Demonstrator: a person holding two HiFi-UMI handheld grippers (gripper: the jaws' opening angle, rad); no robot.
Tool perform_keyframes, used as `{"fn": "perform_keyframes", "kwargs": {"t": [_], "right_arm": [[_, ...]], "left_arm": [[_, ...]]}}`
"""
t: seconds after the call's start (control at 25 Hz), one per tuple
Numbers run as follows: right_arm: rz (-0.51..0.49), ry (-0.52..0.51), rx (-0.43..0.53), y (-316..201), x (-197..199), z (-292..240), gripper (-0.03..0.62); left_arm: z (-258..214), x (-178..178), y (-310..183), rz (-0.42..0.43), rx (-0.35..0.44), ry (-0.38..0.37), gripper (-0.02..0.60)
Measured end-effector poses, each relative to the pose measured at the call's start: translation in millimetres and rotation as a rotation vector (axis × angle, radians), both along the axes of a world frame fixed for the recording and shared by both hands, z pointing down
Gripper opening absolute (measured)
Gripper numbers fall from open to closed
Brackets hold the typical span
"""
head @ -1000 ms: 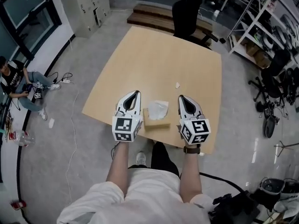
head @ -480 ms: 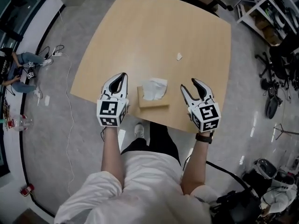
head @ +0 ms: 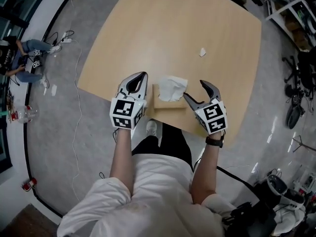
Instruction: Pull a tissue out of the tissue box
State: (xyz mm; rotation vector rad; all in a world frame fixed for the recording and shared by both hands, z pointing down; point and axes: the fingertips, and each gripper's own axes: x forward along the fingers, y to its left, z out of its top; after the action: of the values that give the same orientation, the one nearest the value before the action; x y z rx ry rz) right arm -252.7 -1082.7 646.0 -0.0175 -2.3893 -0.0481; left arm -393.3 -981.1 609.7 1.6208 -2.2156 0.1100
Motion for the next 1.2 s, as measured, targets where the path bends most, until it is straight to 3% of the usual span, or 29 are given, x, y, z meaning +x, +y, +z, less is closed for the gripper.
{"fn": "perform_keyframes", "kwargs": {"t": [0.28,0.48,0.64,0.76,0.96,1.2], "right_arm": [[-0.082,0.112,0.001,13.8,-18.4,30.5,0.319],[-0.058,0.131,0.032,10.6,-22.5,39.1,0.311],[-0.047,0.138,0.049,7.8,-23.2,41.5,0.221],[-0.028,0.097,0.112,1.7,-23.2,35.5,0.005],[-0.019,0.020,0.140,1.7,-30.4,-5.0,0.003],[0.022,-0.134,0.191,-1.4,-41.4,-79.4,0.003]], "left_arm": [[8.7,-6.5,-2.6,-0.009,-0.015,0.024,-0.002],[15.2,-12.2,0.0,-0.025,-0.013,0.043,-0.002],[13.2,-15.8,0.1,-0.032,0.002,0.059,-0.002],[9.8,-15.2,1.9,-0.026,0.005,0.050,-0.002],[-6.9,-14.5,3.0,-0.028,0.042,0.056,-0.002],[-57.2,-15.3,-3.9,-0.008,0.132,0.006,-0.002]]}}
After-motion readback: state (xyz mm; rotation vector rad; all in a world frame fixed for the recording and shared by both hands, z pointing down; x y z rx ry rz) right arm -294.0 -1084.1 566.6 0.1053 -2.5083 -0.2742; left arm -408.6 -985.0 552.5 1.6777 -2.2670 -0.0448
